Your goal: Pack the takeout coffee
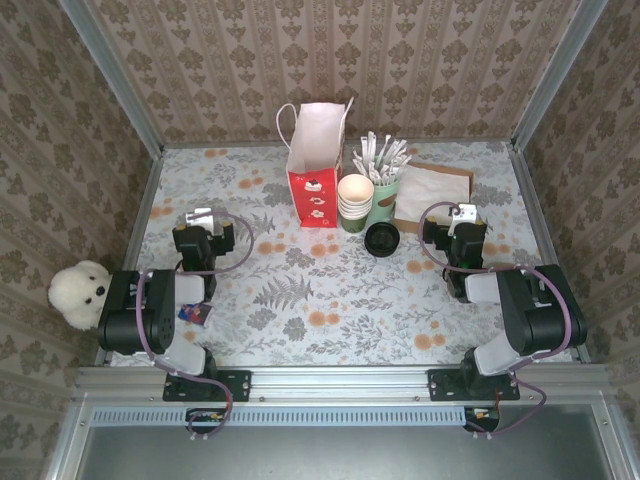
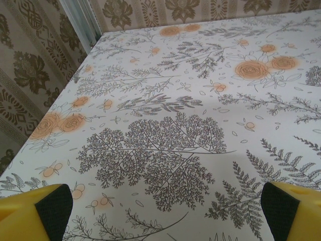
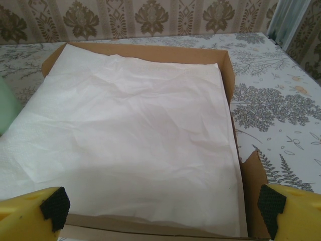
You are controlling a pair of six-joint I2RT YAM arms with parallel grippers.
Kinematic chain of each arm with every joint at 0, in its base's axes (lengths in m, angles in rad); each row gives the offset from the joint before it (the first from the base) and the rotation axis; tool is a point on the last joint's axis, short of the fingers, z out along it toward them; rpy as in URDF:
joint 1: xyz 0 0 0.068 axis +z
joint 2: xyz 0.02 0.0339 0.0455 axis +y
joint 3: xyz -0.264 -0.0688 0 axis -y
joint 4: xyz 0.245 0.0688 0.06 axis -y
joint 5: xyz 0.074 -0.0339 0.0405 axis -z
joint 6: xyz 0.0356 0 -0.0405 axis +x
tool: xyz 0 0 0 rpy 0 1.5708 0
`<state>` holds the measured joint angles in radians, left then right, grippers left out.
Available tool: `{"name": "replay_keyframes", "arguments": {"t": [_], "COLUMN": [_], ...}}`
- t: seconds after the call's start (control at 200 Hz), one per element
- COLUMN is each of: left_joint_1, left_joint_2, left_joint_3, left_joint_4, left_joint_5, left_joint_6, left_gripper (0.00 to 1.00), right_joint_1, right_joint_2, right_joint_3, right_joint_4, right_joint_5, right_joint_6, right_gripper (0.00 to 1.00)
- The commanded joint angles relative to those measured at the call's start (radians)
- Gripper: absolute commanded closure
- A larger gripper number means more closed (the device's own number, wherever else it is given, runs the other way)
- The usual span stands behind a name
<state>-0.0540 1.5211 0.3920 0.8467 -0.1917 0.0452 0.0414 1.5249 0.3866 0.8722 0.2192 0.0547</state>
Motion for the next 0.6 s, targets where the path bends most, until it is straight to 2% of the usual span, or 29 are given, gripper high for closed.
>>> {"name": "replay_keyframes", "arguments": {"t": [0.0,0.075,0.155,0.22,0.305,0.44,0.5,0.595], "left_joint_1": [-0.024,-0.050,-0.085,-0.121,-0.151,-0.194,-0.215,-0.254], "left_joint_2": [-0.123,-0.221,-0.333,-0.414,-0.500,-0.555,-0.546,-0.507], "left_joint_3": [0.023,0.047,0.074,0.112,0.171,0.269,0.297,0.326], "left_joint_4": [-0.108,-0.214,-0.313,-0.428,-0.605,-0.898,-0.978,-1.031], "left_joint_5": [-0.034,-0.091,-0.164,-0.244,-0.290,-0.274,-0.207,-0.104], "left_joint_6": [0.004,0.013,-0.022,-0.081,-0.215,-0.518,-0.632,-0.735], "left_gripper": [0.00,0.00,0.00,0.00,0.00,0.00,0.00,0.00], "right_joint_1": [-0.005,-0.003,-0.002,0.012,0.057,0.173,0.233,0.333], "right_joint_2": [-0.082,-0.183,-0.281,-0.333,-0.396,-0.434,-0.402,-0.311], "right_joint_3": [0.002,0.034,0.129,0.204,0.258,0.392,0.466,0.605], "right_joint_4": [-0.049,-0.200,-0.484,-0.697,-0.824,-1.074,-1.165,-1.307], "right_joint_5": [-0.063,-0.026,0.024,-0.003,-0.071,-0.095,-0.122,-0.104], "right_joint_6": [-0.015,0.014,0.138,0.227,0.369,0.643,0.744,0.875], "right_gripper": [0.00,0.00,0.00,0.00,0.00,0.00,0.00,0.03]}}
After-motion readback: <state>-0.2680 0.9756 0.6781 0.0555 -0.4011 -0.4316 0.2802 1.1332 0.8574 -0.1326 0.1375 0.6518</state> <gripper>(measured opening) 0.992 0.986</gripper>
